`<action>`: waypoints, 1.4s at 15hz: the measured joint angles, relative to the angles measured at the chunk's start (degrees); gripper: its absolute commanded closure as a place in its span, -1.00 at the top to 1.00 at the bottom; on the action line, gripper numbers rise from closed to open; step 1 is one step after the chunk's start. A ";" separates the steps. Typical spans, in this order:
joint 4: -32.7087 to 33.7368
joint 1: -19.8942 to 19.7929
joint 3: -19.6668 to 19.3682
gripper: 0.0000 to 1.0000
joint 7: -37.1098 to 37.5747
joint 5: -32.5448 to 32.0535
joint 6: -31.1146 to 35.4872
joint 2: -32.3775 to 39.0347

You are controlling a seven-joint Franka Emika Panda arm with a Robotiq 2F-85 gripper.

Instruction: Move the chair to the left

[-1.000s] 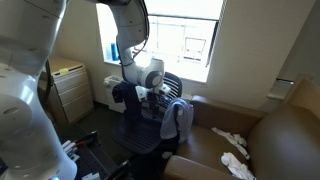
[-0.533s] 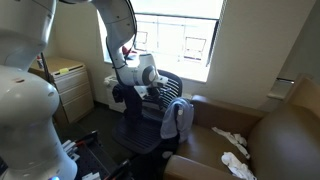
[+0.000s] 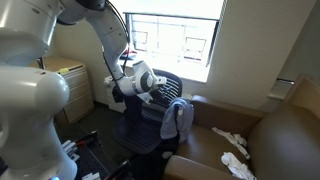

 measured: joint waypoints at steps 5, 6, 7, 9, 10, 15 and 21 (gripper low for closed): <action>5.23 -3.53 -1.01 1.00 -14.81 18.99 9.68 3.92; 9.22 -6.54 -0.86 1.00 -15.32 18.03 9.39 4.10; 13.36 -9.86 -0.66 1.00 -14.30 16.18 9.01 4.24; 17.01 -17.54 2.52 1.00 -12.11 11.24 7.95 4.01; 16.99 -20.20 3.99 1.00 -11.85 10.04 8.24 4.16; 18.31 -23.61 9.35 1.00 -18.67 21.31 -2.23 2.56; 20.08 -22.73 7.63 1.00 -16.26 22.13 -10.48 2.56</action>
